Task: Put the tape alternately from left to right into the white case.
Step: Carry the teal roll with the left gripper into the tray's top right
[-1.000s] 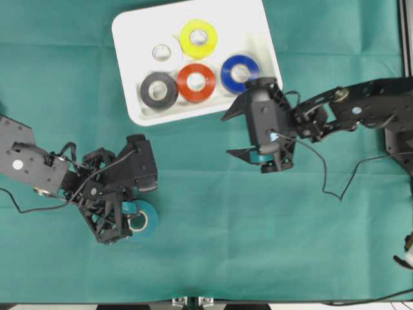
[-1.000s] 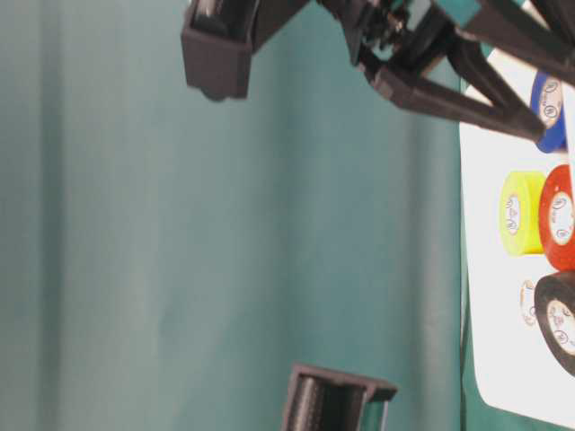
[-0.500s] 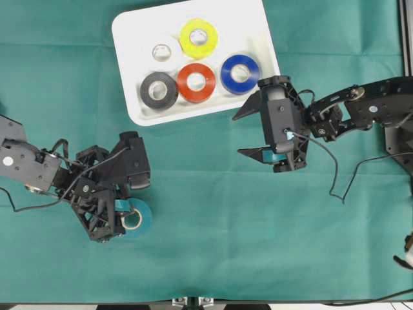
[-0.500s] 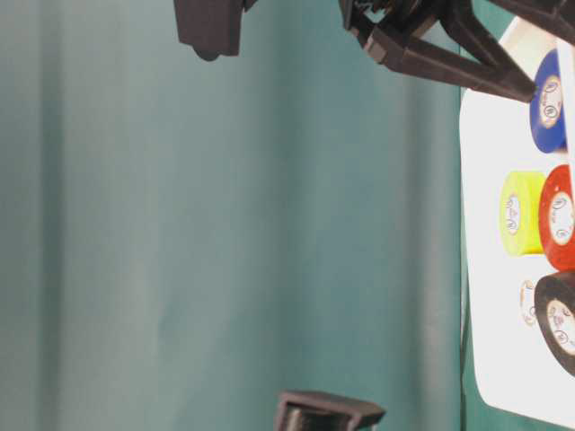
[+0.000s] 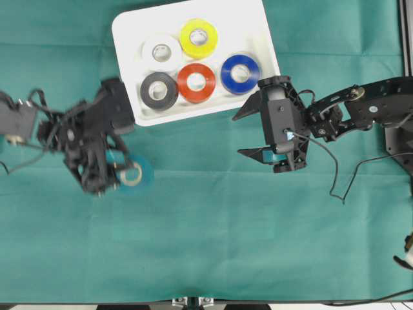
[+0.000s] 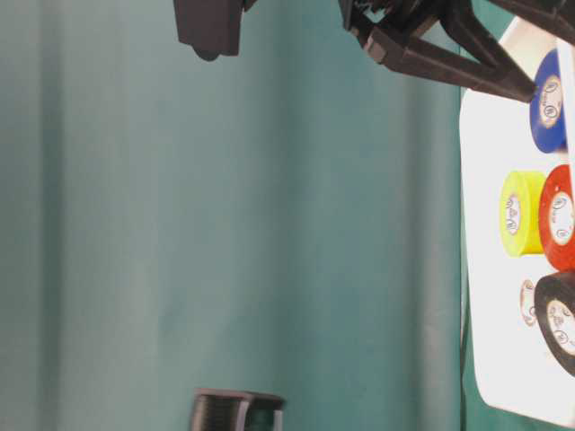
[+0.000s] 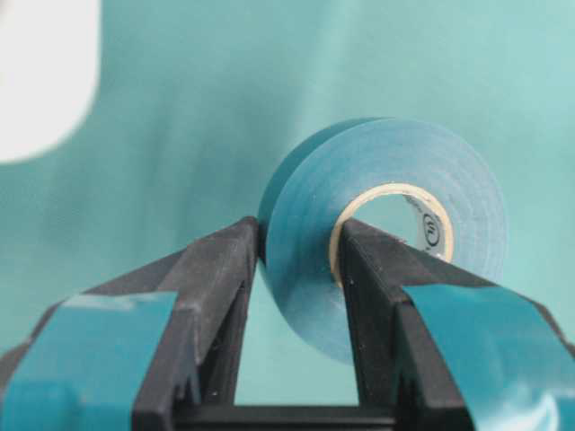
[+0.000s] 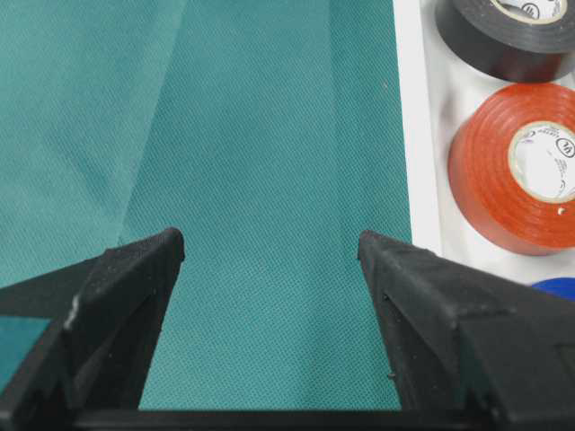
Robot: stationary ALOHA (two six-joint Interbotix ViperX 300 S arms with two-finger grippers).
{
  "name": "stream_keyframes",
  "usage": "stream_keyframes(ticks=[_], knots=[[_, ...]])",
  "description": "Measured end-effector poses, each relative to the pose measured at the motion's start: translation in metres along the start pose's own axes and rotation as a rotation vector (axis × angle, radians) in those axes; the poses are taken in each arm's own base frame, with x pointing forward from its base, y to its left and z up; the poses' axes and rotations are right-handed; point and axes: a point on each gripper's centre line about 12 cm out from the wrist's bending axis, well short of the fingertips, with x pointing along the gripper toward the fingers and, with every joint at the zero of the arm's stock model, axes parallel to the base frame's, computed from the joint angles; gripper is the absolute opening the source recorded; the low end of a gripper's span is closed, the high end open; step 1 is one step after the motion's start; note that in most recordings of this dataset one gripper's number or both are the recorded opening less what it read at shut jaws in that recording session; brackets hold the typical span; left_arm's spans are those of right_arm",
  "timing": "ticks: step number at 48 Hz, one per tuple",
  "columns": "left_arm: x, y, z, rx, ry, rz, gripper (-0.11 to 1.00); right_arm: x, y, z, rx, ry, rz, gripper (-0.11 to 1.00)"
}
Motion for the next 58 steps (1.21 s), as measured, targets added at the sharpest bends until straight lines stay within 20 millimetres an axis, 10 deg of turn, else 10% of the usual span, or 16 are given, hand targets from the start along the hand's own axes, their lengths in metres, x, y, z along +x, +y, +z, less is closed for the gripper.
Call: stream_keyframes(ticks=[58], knots=[[-0.020,0.143,0.063,0.072,-0.143,0.272,-0.02,0.000,0.000,0.000,0.000,0.000,0.000,0.86]])
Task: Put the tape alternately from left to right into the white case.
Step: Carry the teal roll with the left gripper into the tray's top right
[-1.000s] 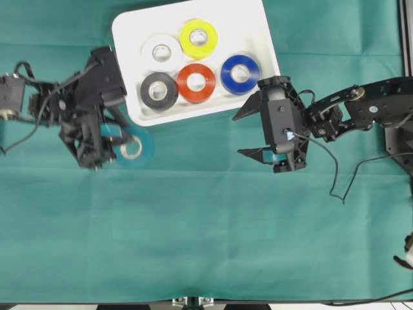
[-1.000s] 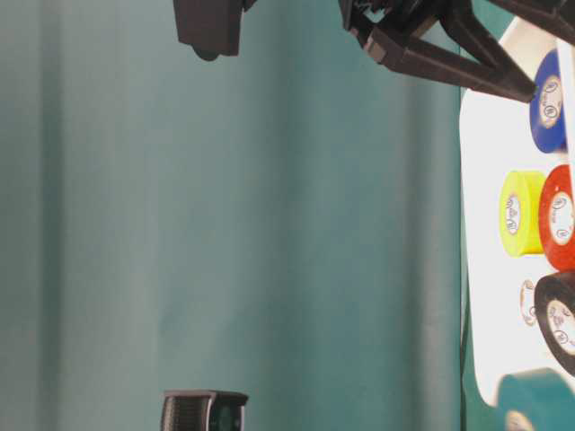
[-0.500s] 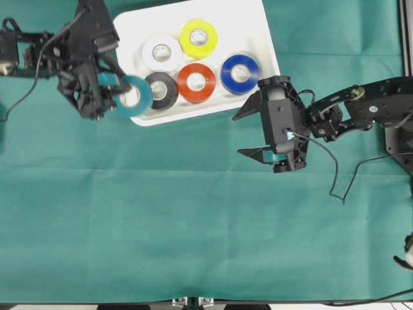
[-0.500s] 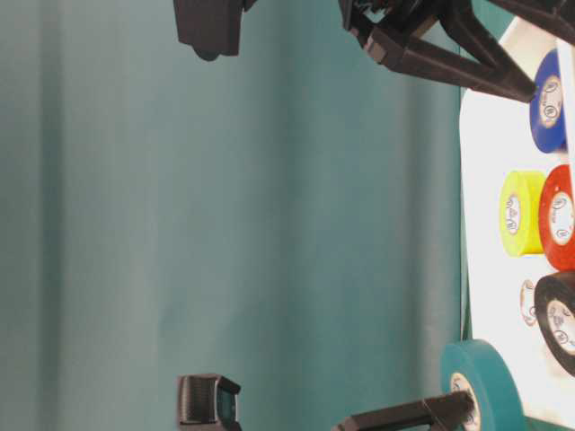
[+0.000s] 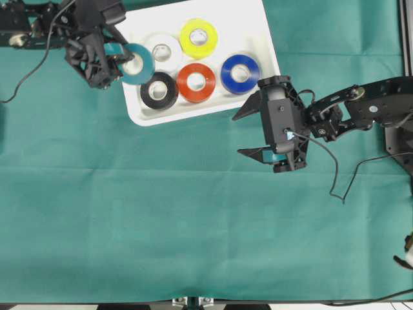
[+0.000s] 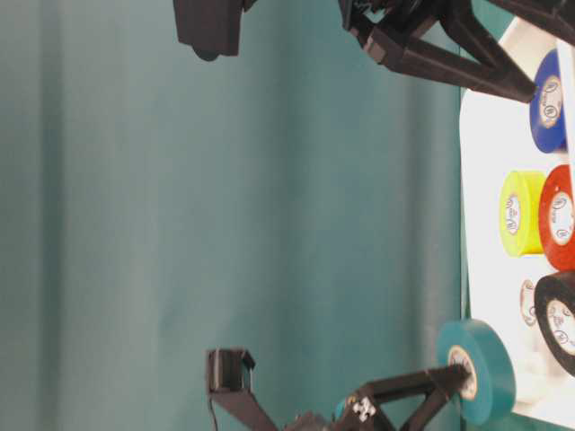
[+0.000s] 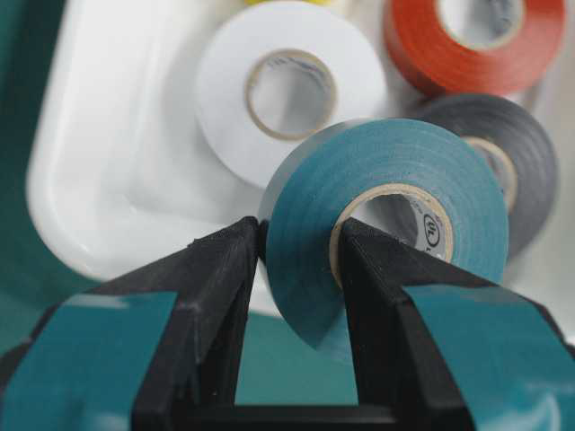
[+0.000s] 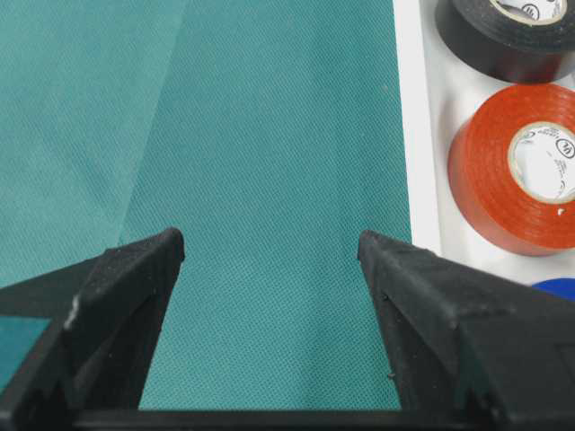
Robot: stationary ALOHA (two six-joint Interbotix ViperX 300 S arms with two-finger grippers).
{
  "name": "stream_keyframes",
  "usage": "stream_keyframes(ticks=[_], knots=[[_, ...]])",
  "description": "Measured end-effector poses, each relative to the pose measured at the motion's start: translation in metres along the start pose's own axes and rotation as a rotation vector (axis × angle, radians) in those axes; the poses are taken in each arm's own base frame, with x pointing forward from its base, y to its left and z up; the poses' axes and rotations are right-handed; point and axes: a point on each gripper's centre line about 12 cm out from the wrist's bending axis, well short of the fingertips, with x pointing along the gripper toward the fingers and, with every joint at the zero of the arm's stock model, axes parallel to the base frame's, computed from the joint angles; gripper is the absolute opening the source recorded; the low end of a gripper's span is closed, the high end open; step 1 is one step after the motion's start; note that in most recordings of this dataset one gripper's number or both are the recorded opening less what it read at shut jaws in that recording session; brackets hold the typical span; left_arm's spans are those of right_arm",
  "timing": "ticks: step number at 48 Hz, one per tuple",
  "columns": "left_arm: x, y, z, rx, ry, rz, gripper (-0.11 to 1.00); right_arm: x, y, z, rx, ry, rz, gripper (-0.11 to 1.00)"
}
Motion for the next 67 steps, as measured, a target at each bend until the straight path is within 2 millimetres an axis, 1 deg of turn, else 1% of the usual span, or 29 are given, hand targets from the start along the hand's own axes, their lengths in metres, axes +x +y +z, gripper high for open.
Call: stream_keyframes(ticks=[6,16,23,29,38,44,49,55,67], knots=[[0.008,0.003,0.009,0.005,-0.008,0.006,-0.02,0.000,0.000,0.001,0.000,-0.002,0.000,0.86],[0.022,0.002,0.038,0.015,-0.056,0.005,-0.02,0.000,0.000,0.000,0.000,0.002,0.000,0.86],[0.035,0.001,0.055,0.068,-0.071,0.007,-0.02,0.000,0.000,0.000,0.000,0.000,0.000,0.86],[0.052,0.002,0.071,0.109,-0.078,0.012,-0.02,0.000,0.000,0.001,0.000,-0.002,0.000,0.86],[0.081,0.009,0.094,0.121,-0.091,0.024,-0.02,0.002,0.000,0.001,0.002,0.000,0.000,0.86],[0.092,0.016,0.107,0.119,-0.106,0.034,-0.02,0.003,0.000,0.002,0.002,0.001,0.000,0.86],[0.097,0.018,0.117,0.114,-0.121,0.039,-0.02,0.004,0.000,0.001,0.002,0.005,0.000,0.86],[0.102,0.018,0.121,0.125,-0.129,0.040,-0.02,0.005,0.000,0.001,0.002,0.006,0.000,0.86],[0.103,0.018,0.130,0.175,-0.215,0.050,-0.02,0.005,0.000,0.001,0.000,0.006,0.000,0.86]])
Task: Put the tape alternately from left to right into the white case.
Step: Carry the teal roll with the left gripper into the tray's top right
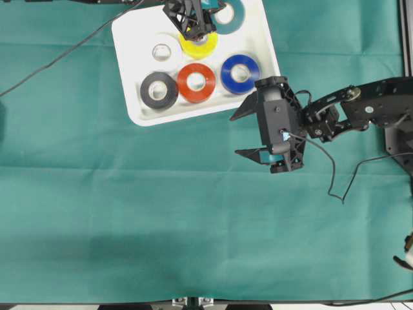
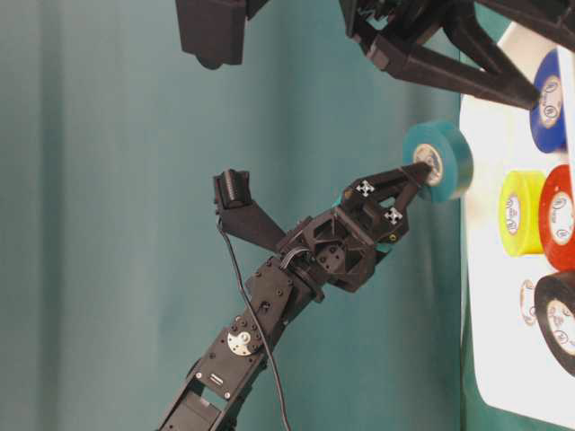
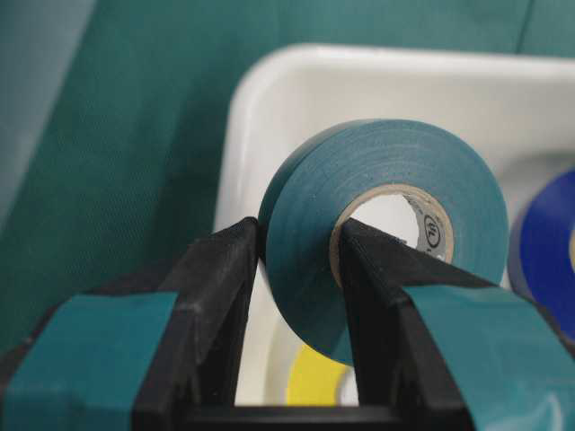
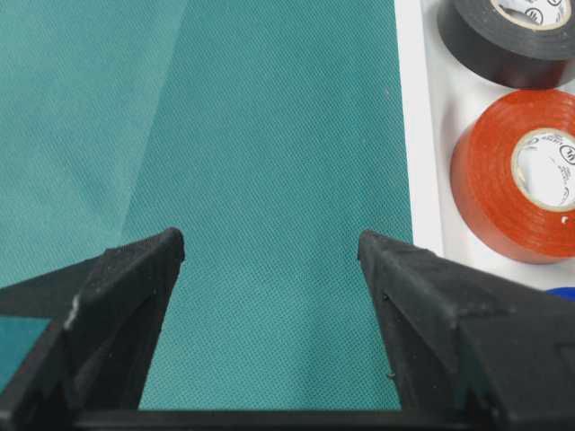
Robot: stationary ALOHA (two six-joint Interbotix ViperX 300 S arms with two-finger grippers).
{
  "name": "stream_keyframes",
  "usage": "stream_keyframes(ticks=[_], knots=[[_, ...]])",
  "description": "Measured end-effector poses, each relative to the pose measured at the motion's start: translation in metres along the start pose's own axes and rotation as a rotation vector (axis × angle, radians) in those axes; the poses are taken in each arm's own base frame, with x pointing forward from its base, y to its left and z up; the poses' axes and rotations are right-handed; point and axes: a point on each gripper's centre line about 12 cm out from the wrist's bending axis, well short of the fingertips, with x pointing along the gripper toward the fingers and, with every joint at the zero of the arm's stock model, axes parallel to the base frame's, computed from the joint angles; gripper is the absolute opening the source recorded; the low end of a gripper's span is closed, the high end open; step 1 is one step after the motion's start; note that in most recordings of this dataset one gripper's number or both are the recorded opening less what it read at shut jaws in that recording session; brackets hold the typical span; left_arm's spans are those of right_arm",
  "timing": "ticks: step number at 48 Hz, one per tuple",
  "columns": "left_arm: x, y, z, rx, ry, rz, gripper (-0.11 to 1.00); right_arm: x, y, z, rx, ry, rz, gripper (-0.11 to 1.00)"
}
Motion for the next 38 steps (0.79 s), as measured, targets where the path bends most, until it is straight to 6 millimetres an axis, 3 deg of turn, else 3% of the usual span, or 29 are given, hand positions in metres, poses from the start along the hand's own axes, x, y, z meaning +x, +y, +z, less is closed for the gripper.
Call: stream_keyframes(ticks=[23,28,38], knots=[[0.017,-0.011,-0.019,0.102,0.029,-0.018,0.00,0.000,0.000,0.000,0.002,0.000,0.000,0.86],[0.019,-0.014,-0.020,0.107,0.030,-0.022,0.16,0.000,0.000,0.000,0.002,0.000,0.000,0.86],[0.019,-0.016,-0.021,0.110,0.033,-0.026,0.77,0.000,0.000,0.000,0.002,0.000,0.000,0.86]])
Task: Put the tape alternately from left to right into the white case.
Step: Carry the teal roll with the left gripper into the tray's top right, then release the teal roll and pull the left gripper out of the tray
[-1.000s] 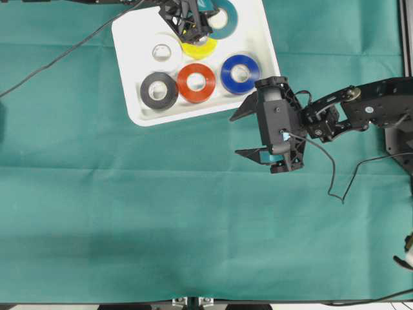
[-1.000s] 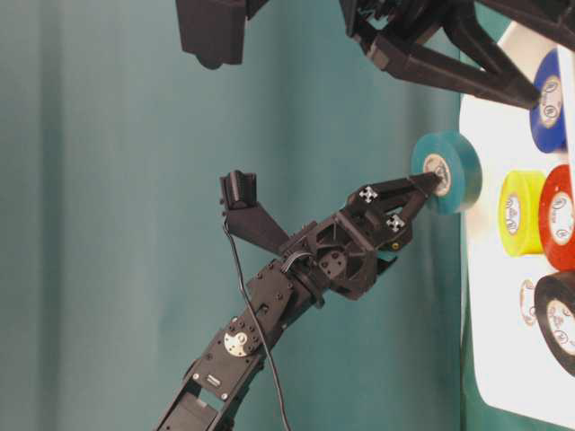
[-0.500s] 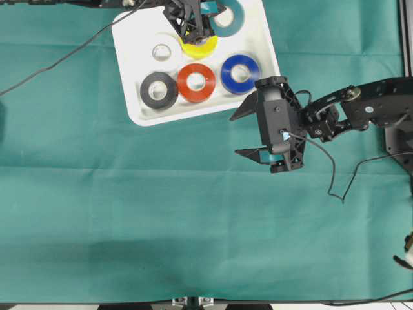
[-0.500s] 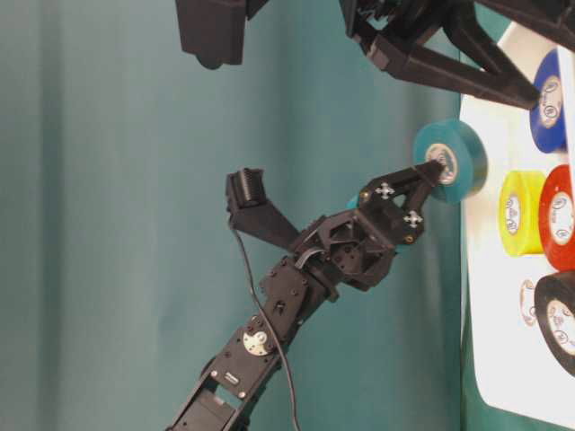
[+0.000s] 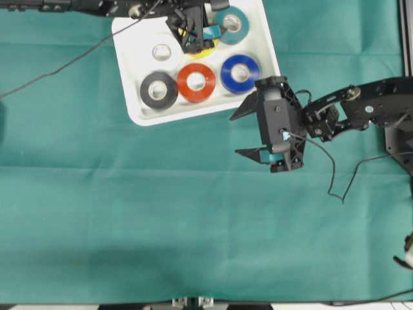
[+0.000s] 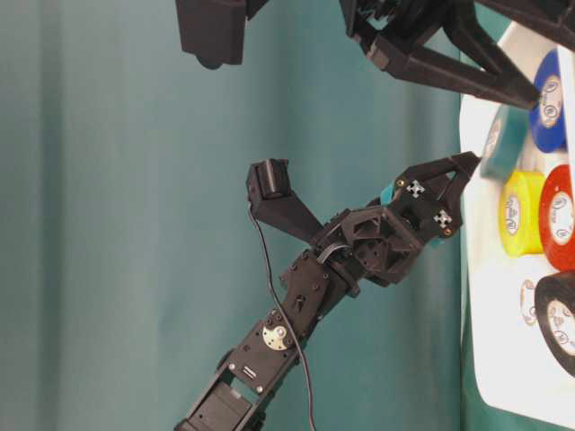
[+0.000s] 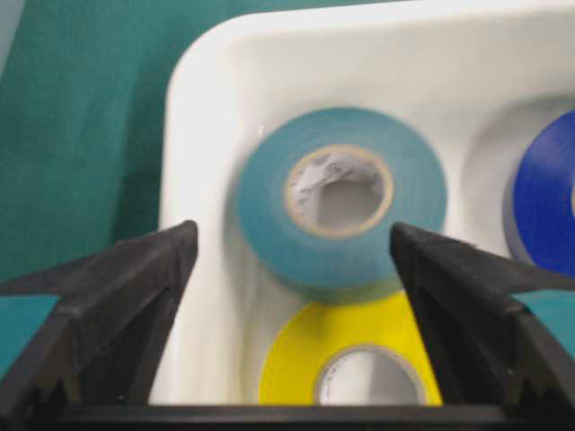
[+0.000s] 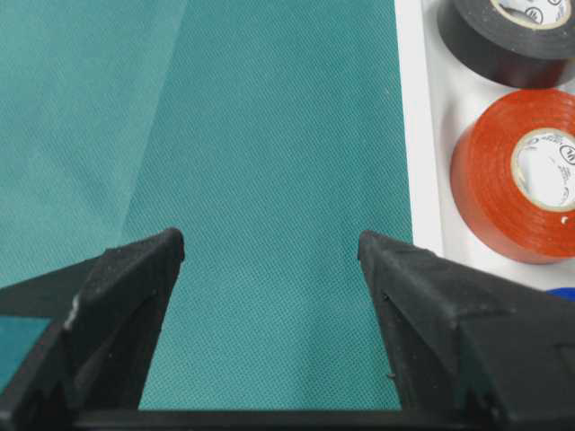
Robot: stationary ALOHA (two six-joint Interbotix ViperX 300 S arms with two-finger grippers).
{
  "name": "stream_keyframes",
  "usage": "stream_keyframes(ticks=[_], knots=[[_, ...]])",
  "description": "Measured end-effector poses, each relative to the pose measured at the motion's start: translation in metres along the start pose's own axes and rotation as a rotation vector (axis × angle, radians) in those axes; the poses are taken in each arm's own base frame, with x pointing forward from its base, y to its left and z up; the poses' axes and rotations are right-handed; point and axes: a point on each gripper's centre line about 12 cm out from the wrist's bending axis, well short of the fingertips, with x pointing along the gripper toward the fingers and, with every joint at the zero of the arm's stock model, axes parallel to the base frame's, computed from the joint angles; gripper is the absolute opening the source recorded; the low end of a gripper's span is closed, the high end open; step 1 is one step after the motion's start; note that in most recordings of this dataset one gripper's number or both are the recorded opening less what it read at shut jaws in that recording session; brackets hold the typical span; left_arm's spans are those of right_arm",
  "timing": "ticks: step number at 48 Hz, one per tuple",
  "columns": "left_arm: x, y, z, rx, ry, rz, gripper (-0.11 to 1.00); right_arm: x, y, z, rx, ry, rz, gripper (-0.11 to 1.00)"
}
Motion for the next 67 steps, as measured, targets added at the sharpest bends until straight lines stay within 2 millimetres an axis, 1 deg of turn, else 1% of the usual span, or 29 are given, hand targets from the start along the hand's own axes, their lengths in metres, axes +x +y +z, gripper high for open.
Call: stream_keyframes(ticks=[1,2,7,11,19,27,46,52,67], knots=[[0.001,0.000,-0.001,0.000,0.003,-0.001,0.81,0.000,0.000,0.000,0.000,-0.001,0.001,0.86],[0.000,-0.001,-0.001,0.001,0.003,-0.002,0.83,0.000,0.000,0.000,0.000,0.000,0.000,0.86],[-0.001,-0.002,-0.006,0.003,0.015,-0.005,0.82,0.000,0.000,0.000,0.000,-0.001,0.001,0.86],[-0.004,-0.003,-0.007,0.003,0.014,-0.006,0.82,0.000,0.000,0.000,-0.002,0.000,0.000,0.86],[-0.015,-0.002,-0.004,0.003,0.002,-0.003,0.82,0.000,0.000,0.000,0.000,-0.001,0.001,0.86],[-0.028,-0.007,-0.004,0.009,-0.002,-0.009,0.82,0.000,0.000,0.000,0.000,0.000,0.000,0.86],[-0.074,-0.038,0.002,0.051,-0.045,-0.058,0.82,0.000,0.000,0.000,-0.002,-0.001,0.001,0.86],[-0.086,-0.051,-0.002,0.066,-0.046,-0.082,0.82,0.000,0.000,0.000,0.000,-0.001,0.001,0.86],[-0.109,-0.087,-0.019,0.109,-0.004,-0.158,0.82,0.000,0.000,0.000,0.000,0.000,0.000,0.86]])
